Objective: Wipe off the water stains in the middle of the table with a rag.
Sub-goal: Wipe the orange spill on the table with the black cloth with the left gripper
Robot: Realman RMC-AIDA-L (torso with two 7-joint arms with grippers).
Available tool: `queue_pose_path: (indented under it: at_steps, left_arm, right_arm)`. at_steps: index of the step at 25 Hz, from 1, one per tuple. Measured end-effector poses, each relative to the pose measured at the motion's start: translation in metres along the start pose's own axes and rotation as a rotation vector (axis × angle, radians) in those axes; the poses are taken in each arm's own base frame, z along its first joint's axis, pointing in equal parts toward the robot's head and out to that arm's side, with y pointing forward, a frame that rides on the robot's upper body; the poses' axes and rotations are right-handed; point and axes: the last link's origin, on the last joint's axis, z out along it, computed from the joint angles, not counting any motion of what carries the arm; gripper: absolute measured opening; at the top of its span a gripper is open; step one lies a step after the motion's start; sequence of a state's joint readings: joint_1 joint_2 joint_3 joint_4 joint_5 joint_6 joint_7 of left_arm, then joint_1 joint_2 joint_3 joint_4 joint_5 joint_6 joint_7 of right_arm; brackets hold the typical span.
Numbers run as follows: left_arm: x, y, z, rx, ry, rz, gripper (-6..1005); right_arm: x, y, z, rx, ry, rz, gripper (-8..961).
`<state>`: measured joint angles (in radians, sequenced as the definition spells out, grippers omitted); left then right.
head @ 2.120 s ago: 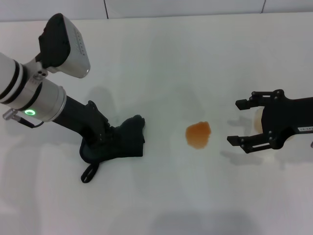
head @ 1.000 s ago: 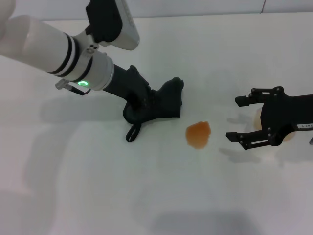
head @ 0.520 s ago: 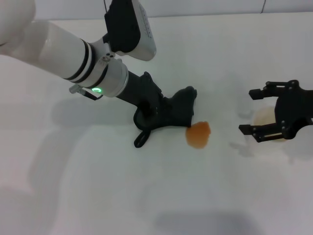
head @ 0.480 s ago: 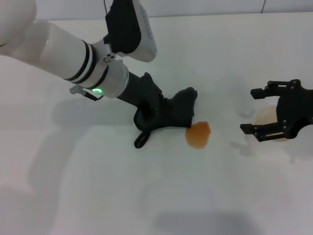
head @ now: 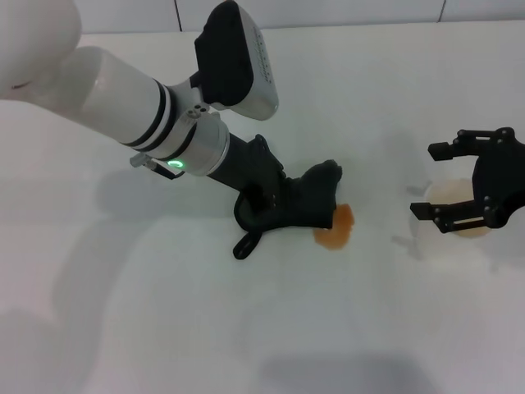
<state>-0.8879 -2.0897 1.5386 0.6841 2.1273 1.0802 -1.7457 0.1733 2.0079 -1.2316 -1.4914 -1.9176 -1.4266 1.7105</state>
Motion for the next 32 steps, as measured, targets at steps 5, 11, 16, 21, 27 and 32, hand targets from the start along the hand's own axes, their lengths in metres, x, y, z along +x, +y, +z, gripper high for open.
queue_pose_path:
  at_steps: [5, 11, 16, 21, 27, 32]
  left_arm:
    - [0.005, 0.008, 0.006, -0.027, 0.001, 0.026, 75]
    - [0.011, 0.018, 0.012, -0.063, 0.005, 0.051, 75]
    - [0.013, 0.021, 0.013, -0.075, 0.011, 0.055, 75]
    - [0.014, 0.021, 0.013, -0.077, 0.012, 0.058, 74]
    - [0.014, 0.02, 0.013, -0.07, 0.014, 0.058, 74]
    - [0.013, 0.011, 0.011, -0.02, 0.017, 0.054, 74]
  right_arm:
    - [-0.001, 0.0, 0.0, -0.001, -0.001, -0.004, 856]
    - [-0.003, 0.0, -0.001, -0.002, -0.002, -0.01, 856]
    - [-0.004, 0.0, -0.001, -0.001, -0.002, -0.014, 856]
    - [-0.004, 0.001, -0.001, -0.001, -0.003, -0.017, 855]
    - [-0.005, 0.001, -0.001, -0.002, -0.004, -0.018, 855]
    - [-0.007, 0.002, -0.001, -0.003, -0.005, -0.025, 855]
